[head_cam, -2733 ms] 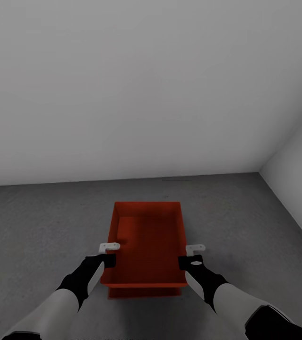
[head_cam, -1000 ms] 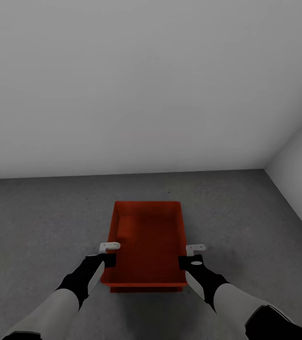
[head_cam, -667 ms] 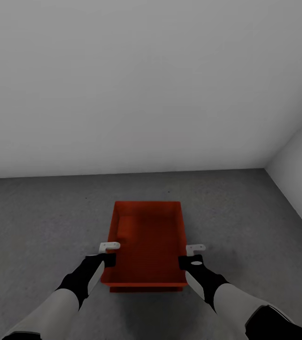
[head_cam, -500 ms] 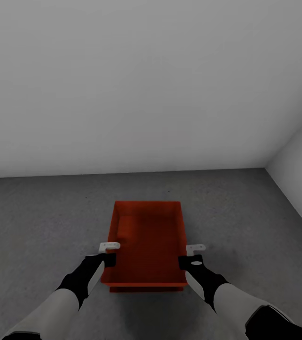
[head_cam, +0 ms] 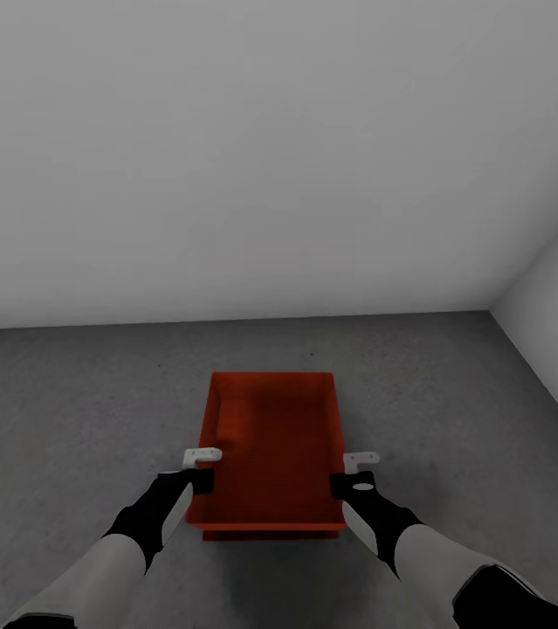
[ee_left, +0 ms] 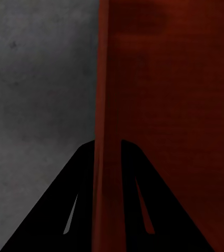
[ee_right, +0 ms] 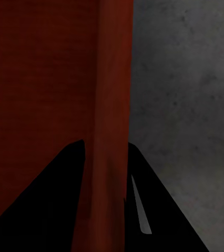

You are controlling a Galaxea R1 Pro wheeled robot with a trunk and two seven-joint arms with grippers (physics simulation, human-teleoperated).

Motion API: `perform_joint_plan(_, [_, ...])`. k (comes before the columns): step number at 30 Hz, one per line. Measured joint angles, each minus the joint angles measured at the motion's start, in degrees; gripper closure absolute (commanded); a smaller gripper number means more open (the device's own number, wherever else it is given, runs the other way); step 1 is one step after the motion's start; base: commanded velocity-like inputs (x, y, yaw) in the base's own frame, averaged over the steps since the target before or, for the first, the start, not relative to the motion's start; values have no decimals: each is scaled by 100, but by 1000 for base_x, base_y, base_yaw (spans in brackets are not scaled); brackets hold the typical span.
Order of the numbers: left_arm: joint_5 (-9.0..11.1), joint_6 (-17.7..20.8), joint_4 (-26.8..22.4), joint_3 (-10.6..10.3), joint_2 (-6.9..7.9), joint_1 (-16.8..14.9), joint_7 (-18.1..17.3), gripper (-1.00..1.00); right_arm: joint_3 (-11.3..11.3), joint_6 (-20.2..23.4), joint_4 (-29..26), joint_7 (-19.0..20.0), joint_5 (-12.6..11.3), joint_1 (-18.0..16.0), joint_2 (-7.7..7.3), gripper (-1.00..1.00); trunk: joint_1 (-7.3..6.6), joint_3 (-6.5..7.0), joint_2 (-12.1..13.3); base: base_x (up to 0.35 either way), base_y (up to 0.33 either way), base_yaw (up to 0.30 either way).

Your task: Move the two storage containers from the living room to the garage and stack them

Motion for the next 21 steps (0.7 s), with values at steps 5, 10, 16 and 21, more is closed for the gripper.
perform_joint_plan(5, [-2, -3, 1, 1, -1, 0, 0, 100, -2, 0, 0, 2, 3, 0, -1, 100, 0, 0, 0, 0, 0, 0])
perform_joint_plan(10, [-3, -4, 3, 3, -2, 0, 0, 100, -1, 0, -1, 3, 3, 0, -2, 100, 0, 0, 0, 0, 0, 0])
perform_joint_plan(16, [1, -5, 4, 2, -1, 0, 0, 100, -4, 0, 0, 1, 7, 0, 0, 100, 0, 0, 0, 0, 0, 0])
perform_joint_plan(21, [6, -8, 15, 8, -1, 0, -2, 100, -40, 25, -7, 5, 66, -2, 1, 100, 0, 0, 0, 0, 0, 0])
